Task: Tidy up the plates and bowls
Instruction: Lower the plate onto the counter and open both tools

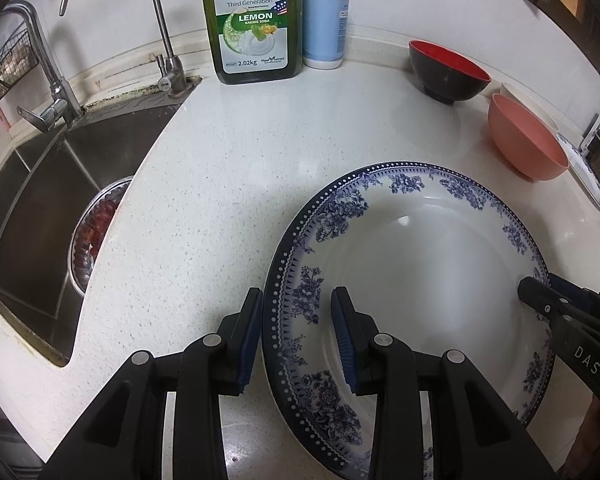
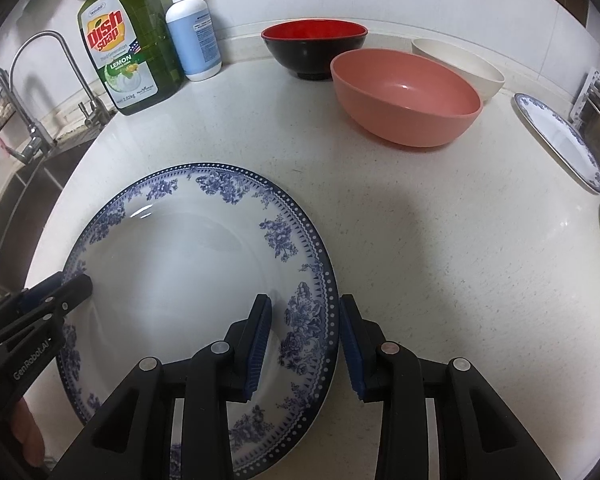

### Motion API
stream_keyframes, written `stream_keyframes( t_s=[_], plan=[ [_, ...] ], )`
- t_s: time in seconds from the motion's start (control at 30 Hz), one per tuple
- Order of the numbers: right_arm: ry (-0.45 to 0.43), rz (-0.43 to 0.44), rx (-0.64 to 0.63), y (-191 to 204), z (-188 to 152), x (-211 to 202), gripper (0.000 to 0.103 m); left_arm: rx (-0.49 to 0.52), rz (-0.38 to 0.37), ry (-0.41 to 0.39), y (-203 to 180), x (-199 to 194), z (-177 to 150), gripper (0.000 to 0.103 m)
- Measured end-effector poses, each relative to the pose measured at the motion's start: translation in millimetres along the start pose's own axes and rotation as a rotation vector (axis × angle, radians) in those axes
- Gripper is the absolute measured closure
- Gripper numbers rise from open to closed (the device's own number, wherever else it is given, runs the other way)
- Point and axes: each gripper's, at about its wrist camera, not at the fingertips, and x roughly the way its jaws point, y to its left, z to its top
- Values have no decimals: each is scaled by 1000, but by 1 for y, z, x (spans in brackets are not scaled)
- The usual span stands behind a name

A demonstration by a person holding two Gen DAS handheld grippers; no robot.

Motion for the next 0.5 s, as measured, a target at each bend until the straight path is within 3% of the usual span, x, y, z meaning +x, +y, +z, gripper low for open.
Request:
stream_keyframes(
  t_s=[0.13, 0.2, 0.3, 0.5],
  plan=[
    [3, 9, 6, 0, 0, 0, 66, -19, 7, -10, 2, -4, 0, 62],
    [6, 16, 15, -2, 0, -1, 66, -17, 21, -40, 1, -10, 1, 47],
    [8, 36, 33, -4, 0, -2, 56, -11, 47, -85, 0, -20, 4, 36],
    [-43, 29, 32, -8, 1, -19, 47, 2, 56, -119, -5, -33, 9, 20]
  ],
)
